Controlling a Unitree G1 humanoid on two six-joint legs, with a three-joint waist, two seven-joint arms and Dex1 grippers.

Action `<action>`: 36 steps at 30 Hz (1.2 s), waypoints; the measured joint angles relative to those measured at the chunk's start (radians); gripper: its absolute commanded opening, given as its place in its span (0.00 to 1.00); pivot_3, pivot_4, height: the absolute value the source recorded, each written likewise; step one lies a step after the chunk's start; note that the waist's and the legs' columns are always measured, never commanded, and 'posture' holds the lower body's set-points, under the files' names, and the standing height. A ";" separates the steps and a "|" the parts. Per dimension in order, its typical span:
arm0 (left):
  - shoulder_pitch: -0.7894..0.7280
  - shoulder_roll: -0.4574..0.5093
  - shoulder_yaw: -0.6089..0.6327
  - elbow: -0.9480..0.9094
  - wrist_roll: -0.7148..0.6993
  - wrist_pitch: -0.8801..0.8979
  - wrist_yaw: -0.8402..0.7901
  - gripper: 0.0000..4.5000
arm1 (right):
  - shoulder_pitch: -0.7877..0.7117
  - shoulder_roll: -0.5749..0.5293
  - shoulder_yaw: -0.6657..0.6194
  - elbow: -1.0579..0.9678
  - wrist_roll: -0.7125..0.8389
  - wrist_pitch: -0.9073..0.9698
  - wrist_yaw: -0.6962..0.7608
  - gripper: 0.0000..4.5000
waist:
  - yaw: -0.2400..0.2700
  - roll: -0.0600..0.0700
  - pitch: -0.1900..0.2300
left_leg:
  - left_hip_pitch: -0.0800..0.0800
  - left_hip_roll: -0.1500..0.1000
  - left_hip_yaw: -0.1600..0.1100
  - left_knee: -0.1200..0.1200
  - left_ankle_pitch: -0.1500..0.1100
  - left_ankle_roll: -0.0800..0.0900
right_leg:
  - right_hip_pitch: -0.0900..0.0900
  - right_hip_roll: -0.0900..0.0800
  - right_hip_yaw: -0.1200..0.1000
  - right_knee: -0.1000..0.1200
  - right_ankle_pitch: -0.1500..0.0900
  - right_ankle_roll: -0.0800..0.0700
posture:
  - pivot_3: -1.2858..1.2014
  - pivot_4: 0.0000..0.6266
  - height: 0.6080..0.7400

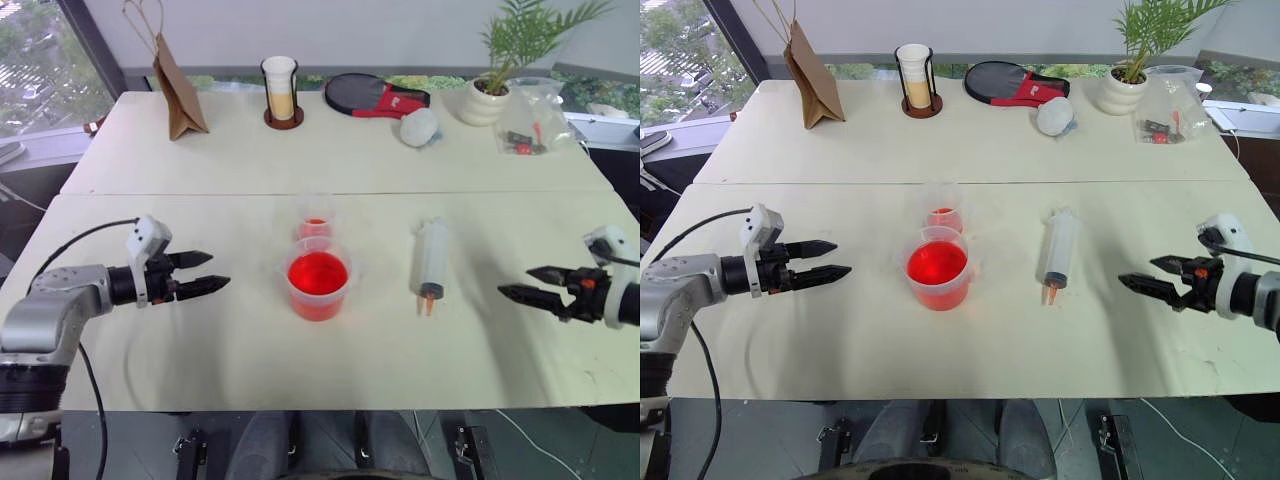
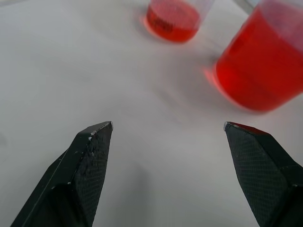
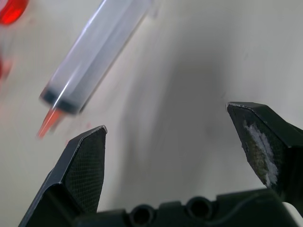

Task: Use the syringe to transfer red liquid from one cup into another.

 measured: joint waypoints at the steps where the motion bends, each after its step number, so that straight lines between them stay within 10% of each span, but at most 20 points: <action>1: -0.022 0.001 -0.002 0.007 0.000 -0.002 -0.010 0.99 | -0.034 -0.007 0.020 0.013 -0.014 0.000 -0.011 1.00 | 0.000 0.000 0.000 | 0.000 0.000 0.000 0.000 0.000 0.000 | 0.000 0.000 0.000 0.000 0.000 0.000 | 0.52 0.24 1.00; 12: -0.322 0.079 -0.123 0.088 0.050 -0.049 -0.191 0.99 | -0.758 -0.019 0.370 0.226 0.010 0.643 -0.049 1.00 | -0.022 0.000 0.000 | -0.005 0.000 0.000 -0.003 0.001 -0.002 | -0.005 0.000 -0.001 -0.001 0.000 -0.001 | 0.52 0.24 1.00; 30: -0.263 0.011 -0.154 -0.078 0.016 -0.018 -0.147 0.99 | -1.086 0.265 0.825 0.680 -0.039 0.715 -0.082 1.00 | -0.021 0.000 0.000 | -0.023 -0.002 0.001 0.016 0.005 -0.006 | -0.023 0.001 -0.001 0.019 0.001 0.000 | 0.52 0.24 1.00; 36: -0.223 -0.018 -0.134 -0.099 0.010 -0.019 -0.094 1.00 | -1.118 0.383 0.859 0.823 -0.197 0.544 -0.105 0.48 | -0.029 -0.002 -0.001 | -0.021 -0.002 0.001 0.016 0.005 -0.006 | -0.023 0.005 -0.001 0.020 0.001 0.000 | 0.52 0.24 1.00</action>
